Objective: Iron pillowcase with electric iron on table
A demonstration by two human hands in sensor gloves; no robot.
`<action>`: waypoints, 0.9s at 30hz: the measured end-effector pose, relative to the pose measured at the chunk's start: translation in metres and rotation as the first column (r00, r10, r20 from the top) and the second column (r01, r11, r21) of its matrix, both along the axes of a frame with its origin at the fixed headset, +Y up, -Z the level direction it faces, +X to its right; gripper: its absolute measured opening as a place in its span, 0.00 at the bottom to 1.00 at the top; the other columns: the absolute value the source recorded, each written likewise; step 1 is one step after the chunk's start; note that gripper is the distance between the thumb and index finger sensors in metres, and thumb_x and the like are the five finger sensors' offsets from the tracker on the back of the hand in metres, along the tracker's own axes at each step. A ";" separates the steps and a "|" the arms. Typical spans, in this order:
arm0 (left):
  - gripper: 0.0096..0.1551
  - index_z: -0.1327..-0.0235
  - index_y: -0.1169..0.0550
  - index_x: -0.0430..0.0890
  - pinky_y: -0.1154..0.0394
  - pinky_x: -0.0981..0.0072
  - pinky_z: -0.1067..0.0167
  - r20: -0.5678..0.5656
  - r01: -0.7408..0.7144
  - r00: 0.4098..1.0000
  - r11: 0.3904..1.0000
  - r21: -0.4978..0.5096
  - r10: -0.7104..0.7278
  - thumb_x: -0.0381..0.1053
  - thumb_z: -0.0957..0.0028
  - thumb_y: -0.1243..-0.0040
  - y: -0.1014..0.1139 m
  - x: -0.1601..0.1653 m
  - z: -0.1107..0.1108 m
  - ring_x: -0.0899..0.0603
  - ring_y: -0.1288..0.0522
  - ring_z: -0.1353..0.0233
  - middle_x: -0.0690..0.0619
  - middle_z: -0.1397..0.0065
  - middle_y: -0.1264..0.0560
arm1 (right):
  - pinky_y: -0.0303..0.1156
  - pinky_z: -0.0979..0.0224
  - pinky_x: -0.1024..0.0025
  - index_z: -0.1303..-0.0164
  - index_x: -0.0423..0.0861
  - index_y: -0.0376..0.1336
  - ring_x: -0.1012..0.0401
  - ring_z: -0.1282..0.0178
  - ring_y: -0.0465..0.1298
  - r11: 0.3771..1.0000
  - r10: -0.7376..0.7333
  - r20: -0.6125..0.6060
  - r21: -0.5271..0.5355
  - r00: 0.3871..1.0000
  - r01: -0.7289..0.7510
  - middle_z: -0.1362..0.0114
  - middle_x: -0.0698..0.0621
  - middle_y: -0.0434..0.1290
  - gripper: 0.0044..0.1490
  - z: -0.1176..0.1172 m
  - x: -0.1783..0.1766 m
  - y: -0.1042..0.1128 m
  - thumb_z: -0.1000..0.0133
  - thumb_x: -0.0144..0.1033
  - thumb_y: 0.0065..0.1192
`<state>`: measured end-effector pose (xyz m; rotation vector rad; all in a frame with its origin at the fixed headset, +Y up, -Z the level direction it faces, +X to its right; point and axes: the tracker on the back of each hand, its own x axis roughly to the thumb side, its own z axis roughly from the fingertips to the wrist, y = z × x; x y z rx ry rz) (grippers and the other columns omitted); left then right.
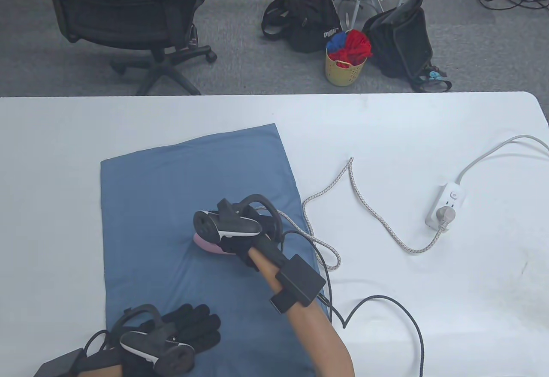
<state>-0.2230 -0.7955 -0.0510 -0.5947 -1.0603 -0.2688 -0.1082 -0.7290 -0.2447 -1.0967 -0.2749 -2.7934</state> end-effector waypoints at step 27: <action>0.44 0.26 0.68 0.60 0.68 0.41 0.24 -0.002 0.037 0.999 0.999 -0.021 -0.037 0.63 0.44 0.63 0.000 -0.011 -0.001 0.36 0.75 0.19 0.52 0.17 0.76 | 0.80 0.60 0.64 0.53 0.48 0.68 0.67 0.75 0.80 0.998 0.052 -0.050 -0.038 0.997 -0.054 0.65 0.56 0.77 0.19 0.001 -0.057 -0.004 0.49 0.46 0.62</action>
